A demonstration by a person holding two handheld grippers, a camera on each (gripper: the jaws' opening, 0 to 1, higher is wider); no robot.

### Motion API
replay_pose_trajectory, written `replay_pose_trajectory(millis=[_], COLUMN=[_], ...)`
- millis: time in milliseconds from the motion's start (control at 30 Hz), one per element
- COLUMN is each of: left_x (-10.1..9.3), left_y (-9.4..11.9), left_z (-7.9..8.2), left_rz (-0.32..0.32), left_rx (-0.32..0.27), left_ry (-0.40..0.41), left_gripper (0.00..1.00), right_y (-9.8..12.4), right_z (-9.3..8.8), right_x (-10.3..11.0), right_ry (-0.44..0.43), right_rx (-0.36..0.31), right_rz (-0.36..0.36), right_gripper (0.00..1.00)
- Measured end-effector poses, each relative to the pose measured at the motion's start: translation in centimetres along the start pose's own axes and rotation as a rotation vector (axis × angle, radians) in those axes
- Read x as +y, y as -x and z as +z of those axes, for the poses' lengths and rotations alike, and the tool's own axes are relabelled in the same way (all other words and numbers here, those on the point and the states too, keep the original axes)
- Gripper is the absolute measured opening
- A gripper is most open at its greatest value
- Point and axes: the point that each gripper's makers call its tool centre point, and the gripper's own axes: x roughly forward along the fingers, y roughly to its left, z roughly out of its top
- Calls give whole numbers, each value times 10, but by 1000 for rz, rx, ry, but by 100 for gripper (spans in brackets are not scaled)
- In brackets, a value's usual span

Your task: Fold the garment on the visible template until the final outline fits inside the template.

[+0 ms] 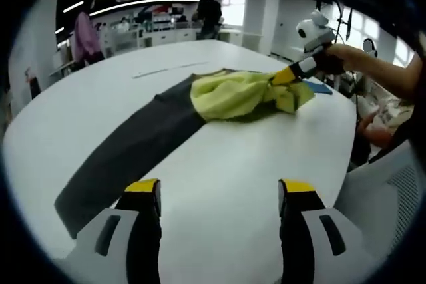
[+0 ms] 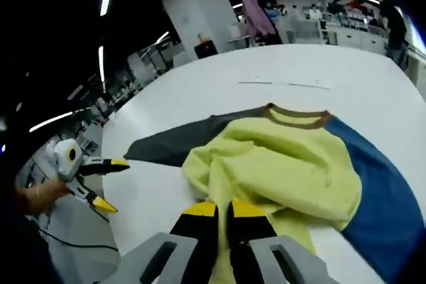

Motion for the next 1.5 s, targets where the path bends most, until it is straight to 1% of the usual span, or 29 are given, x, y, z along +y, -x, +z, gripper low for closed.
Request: replay_pose_trajectory(millis=[167,233,267,300,333,400,467,700,900,1000,1133,1233,1300,1400,1467,1500], left_x=[-2,-4,-5,-5,-5,-6,-7,-9,-15,-19,-25,-30,-36,-50,-58,-65], left_y=[-3,-4,-4,-5,-6,-7,-8,-13,-21,-24,-29,-34,-39,-49,-56,-61], left_z=[2,3,4,4,4,5,6,9,15,16,19,21,24,31,37,41], left_rz=[-4,-9,-11,-11,-10,-11,-13,-14,-11,-14,-22,-25,-34,-51,-62,-75], left_rx=[-2,-4,-5,-5,-5,-6,-8,-17,-41,-47,-51,-58,-62,-78,-90,-99], left_ry=[-3,-2,-3,-5,-6,-8,-7,6,46,60,67,81,89,116,130,135], left_gripper=[64,62,61,61,60,60,59,56,53,52,51,51,50,49,48,48], right_y=[-7,-12,-14,-16,-17,-19,-21,-28,-28,-28,-20,-12,-6,4,9,12], right_z=[2,2,3,3,3,1,-2,-10,-12,-11,-5,-1,3,6,7,6], right_x=[-15,-25,-29,-33,-37,-44,-45,-50,-51,-51,-46,-45,-44,-44,-46,-47], right_ry=[-90,-144,-190,-205,-184,-173,-191,-156,-144,-159,-184,-190,-183,-164,-154,-135], right_rx=[-5,-6,-13,-11,-7,3,13,47,48,39,8,-11,-24,-43,-48,-47], right_rz=[4,3,3,-3,-8,-27,-29,-57,-70,-67,-45,-43,-41,-38,-44,-55], right_gripper=[0,0,0,0,0,0,0,0,0,0,4,13,16,17,18,18])
